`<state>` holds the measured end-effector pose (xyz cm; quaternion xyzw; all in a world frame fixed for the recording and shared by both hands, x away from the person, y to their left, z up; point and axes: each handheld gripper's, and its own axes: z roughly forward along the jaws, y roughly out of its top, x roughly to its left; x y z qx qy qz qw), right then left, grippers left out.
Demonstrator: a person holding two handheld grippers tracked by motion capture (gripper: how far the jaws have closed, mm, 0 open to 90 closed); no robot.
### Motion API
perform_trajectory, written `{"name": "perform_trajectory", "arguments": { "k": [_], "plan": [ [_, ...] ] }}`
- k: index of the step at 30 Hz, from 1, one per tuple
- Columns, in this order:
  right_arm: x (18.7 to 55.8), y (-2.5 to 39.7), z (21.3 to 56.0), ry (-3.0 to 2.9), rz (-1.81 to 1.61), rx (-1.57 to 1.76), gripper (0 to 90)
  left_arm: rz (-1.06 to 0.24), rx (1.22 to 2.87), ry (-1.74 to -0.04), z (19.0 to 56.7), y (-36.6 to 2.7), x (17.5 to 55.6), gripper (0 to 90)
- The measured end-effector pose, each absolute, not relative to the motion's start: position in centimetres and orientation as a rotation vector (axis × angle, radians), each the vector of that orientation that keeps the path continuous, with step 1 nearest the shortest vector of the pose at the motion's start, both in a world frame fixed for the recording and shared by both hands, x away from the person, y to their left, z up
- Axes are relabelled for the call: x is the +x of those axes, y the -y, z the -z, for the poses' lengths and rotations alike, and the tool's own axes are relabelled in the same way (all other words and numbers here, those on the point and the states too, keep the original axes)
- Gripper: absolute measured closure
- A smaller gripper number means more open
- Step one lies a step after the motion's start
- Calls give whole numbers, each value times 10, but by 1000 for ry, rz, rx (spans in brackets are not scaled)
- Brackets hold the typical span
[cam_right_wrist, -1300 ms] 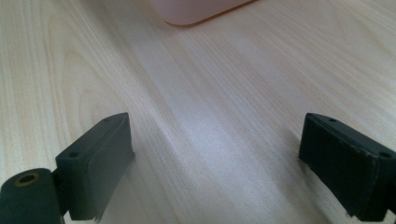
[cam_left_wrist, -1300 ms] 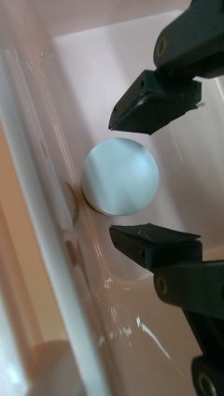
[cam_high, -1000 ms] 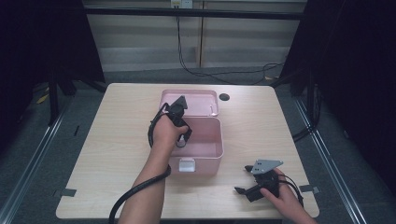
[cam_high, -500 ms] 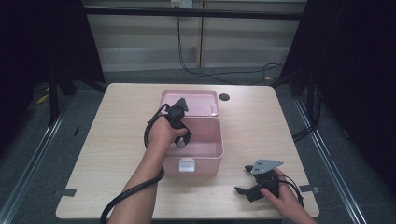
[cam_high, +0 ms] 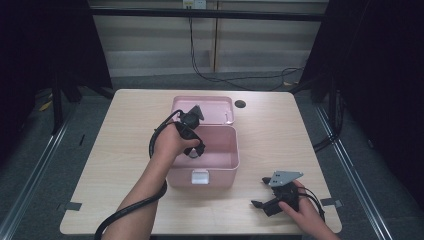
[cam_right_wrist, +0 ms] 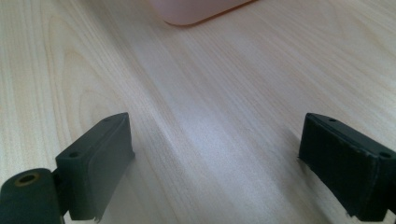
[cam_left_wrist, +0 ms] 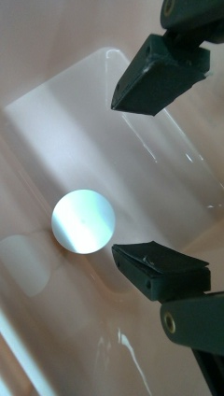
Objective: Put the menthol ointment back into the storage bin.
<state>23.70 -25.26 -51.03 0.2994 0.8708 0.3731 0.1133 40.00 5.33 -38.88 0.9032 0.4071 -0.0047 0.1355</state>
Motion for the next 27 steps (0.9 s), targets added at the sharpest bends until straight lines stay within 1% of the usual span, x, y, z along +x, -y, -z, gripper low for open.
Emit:
{"name": "perform_trajectory", "arguments": {
  "k": [14, 18, 27],
  "plan": [
    [237, 253, 510, -2554, -1097, 874, 92, 42, 2610, -1081, 368, -65, 387, 252],
    [237, 253, 510, -2555, -1097, 874, 92, 60, 2605, -1075, 359, -70, 384, 252],
    [237, 253, 511, -2554, -1096, 873, 92, 53, 2581, -1089, 341, -86, 381, 252]
  ]
}}
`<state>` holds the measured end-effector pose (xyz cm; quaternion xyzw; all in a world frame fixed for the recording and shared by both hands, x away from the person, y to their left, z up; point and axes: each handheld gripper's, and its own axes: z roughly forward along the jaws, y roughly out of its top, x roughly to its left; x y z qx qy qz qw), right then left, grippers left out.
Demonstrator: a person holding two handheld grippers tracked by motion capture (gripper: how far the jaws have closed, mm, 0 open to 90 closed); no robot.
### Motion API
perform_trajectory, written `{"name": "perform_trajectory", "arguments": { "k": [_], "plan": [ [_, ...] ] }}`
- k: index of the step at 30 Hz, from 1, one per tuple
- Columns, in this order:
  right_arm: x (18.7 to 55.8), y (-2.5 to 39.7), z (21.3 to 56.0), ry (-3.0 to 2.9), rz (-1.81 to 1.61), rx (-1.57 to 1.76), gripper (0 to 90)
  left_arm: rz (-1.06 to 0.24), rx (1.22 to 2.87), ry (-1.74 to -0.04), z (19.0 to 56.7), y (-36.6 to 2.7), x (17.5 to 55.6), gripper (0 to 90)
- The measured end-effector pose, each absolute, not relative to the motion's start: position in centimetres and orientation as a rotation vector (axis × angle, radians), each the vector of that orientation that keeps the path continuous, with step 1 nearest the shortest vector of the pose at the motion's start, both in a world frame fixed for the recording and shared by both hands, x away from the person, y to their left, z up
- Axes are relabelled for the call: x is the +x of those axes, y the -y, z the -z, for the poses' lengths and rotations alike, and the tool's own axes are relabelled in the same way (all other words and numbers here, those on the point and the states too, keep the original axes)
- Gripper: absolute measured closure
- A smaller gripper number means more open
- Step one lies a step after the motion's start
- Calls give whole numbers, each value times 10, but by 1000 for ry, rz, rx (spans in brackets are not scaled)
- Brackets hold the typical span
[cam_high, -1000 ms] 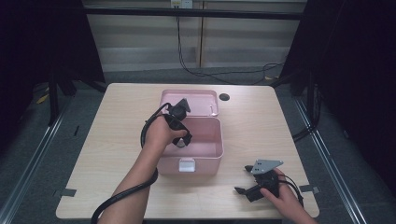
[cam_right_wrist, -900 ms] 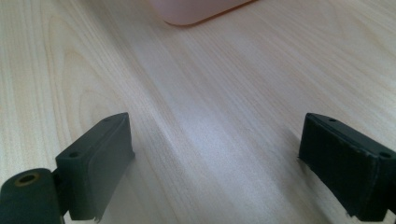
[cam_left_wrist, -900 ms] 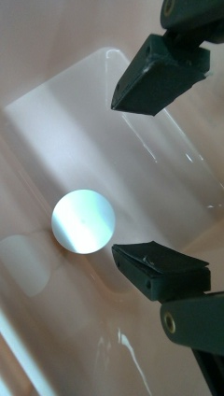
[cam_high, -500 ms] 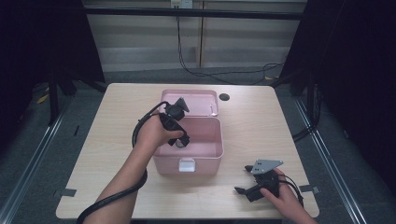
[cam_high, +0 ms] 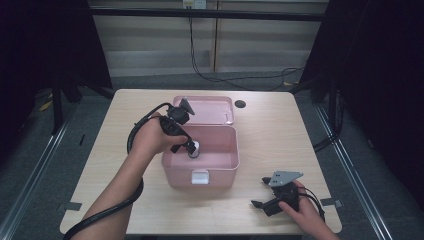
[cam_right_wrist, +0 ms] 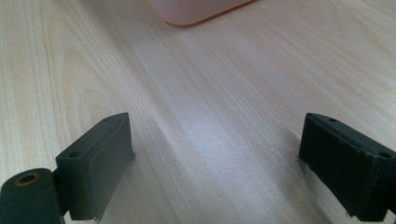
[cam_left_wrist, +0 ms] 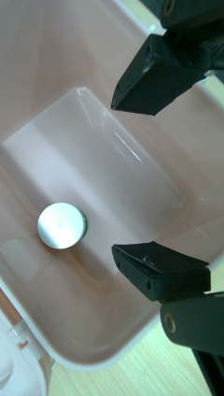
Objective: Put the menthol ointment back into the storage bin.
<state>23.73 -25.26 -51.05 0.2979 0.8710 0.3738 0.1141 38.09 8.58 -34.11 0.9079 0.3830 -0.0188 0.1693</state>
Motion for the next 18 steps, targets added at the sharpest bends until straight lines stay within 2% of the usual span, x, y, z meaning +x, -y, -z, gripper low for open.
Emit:
{"name": "perform_trajectory", "arguments": {
  "k": [18],
  "plan": [
    [237, 253, 510, -2554, -1096, 874, 92, 32, 2564, -1107, 314, -116, 370, 251]
  ]
}}
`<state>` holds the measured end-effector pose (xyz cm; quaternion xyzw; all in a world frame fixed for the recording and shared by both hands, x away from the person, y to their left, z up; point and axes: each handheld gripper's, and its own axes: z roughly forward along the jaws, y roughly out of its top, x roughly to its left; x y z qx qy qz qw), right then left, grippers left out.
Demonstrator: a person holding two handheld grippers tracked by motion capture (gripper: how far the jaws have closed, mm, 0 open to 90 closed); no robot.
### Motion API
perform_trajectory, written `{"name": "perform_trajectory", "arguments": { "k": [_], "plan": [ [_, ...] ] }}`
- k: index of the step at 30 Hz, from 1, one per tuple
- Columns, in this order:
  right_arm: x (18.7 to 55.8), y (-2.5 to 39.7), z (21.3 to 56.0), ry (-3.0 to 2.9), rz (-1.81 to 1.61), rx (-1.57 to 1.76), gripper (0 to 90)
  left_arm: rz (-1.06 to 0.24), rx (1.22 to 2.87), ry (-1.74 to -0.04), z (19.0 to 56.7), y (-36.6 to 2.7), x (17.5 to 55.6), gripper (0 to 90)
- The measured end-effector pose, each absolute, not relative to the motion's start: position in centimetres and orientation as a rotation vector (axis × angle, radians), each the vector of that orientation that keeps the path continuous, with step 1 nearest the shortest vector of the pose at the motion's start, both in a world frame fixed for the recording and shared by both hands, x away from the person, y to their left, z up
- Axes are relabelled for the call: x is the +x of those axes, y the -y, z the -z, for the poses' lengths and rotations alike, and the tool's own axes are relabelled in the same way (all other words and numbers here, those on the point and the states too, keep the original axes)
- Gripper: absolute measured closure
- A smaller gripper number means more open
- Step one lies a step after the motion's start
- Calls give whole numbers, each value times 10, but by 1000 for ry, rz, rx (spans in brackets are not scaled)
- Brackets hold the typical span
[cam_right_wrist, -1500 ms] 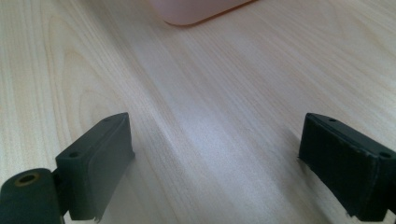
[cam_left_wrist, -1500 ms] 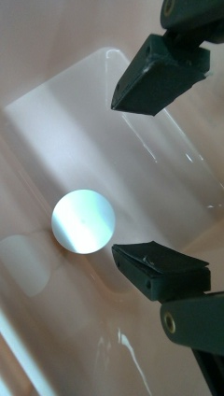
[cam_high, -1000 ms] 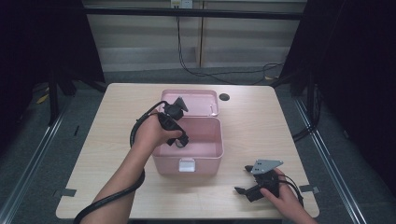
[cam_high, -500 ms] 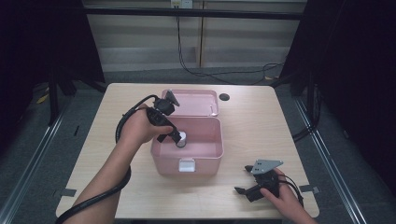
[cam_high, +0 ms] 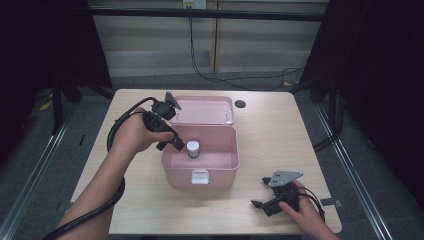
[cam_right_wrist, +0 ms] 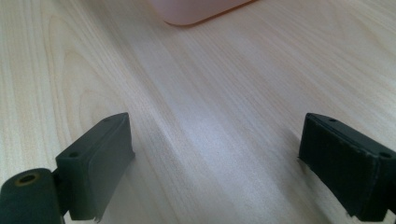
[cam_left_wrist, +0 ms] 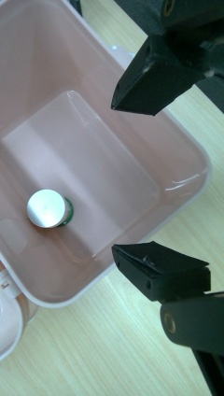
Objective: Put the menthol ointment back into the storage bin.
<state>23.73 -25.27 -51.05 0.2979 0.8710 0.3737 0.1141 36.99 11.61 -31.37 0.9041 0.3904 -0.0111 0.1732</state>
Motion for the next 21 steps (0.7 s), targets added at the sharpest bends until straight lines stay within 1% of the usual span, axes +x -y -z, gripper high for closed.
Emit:
{"name": "perform_trajectory", "arguments": {
  "k": [3, 21],
  "plan": [
    [237, 253, 510, -2554, -1096, 874, 92, 20, 2572, -1114, 312, -123, 368, 252],
    [237, 253, 510, -2554, -1096, 874, 92, 47, 2588, -1173, 308, -158, 357, 252]
  ]
}}
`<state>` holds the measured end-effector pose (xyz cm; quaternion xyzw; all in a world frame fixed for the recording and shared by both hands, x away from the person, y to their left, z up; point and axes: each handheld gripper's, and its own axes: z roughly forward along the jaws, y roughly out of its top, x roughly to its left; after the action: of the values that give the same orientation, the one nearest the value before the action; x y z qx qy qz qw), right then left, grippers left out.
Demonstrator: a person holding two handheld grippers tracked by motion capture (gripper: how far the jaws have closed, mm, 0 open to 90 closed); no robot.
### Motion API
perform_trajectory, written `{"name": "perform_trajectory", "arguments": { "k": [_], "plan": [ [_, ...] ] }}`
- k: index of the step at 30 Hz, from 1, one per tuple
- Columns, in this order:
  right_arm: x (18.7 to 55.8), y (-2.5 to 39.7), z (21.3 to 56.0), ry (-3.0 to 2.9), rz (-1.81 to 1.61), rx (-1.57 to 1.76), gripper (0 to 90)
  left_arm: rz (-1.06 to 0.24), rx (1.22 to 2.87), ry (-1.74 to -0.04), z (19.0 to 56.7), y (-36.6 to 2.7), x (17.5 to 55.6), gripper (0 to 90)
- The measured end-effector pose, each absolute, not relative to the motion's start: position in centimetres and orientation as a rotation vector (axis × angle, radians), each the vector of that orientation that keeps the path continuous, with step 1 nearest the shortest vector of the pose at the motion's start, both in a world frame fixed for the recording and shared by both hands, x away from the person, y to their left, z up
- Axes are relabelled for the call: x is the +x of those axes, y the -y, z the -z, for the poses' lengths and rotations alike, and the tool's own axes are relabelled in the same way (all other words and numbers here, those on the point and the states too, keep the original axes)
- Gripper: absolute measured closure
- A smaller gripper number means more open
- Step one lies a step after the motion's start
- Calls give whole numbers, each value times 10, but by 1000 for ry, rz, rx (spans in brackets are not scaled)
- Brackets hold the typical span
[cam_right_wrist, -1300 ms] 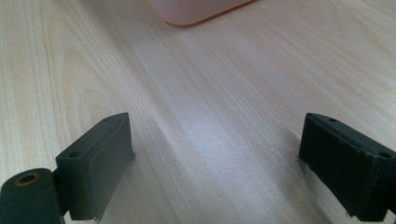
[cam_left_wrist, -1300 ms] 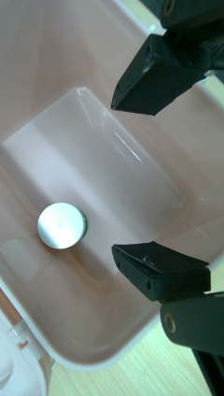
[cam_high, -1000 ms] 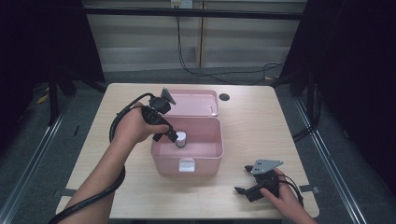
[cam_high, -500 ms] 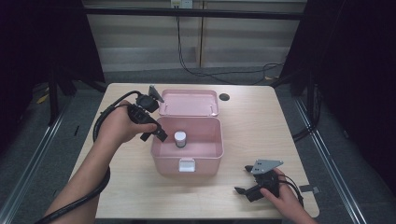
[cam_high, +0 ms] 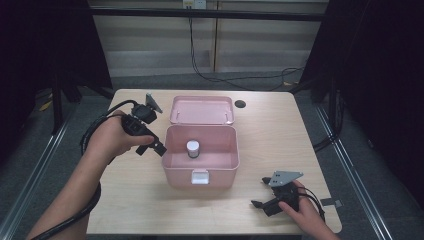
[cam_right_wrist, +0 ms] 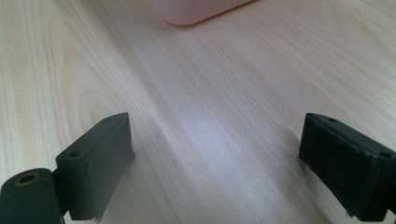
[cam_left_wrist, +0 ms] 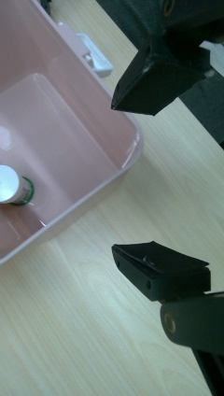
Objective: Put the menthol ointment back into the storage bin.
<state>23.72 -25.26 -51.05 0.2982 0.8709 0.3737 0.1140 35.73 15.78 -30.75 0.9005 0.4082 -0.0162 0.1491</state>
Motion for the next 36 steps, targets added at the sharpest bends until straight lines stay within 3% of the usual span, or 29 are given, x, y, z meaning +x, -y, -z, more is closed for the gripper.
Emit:
{"name": "perform_trajectory", "arguments": {
  "k": [36],
  "plan": [
    [237, 253, 510, -2556, -1093, 874, 92, 105, 2463, -1271, 403, -214, 336, 249]
  ]
}}
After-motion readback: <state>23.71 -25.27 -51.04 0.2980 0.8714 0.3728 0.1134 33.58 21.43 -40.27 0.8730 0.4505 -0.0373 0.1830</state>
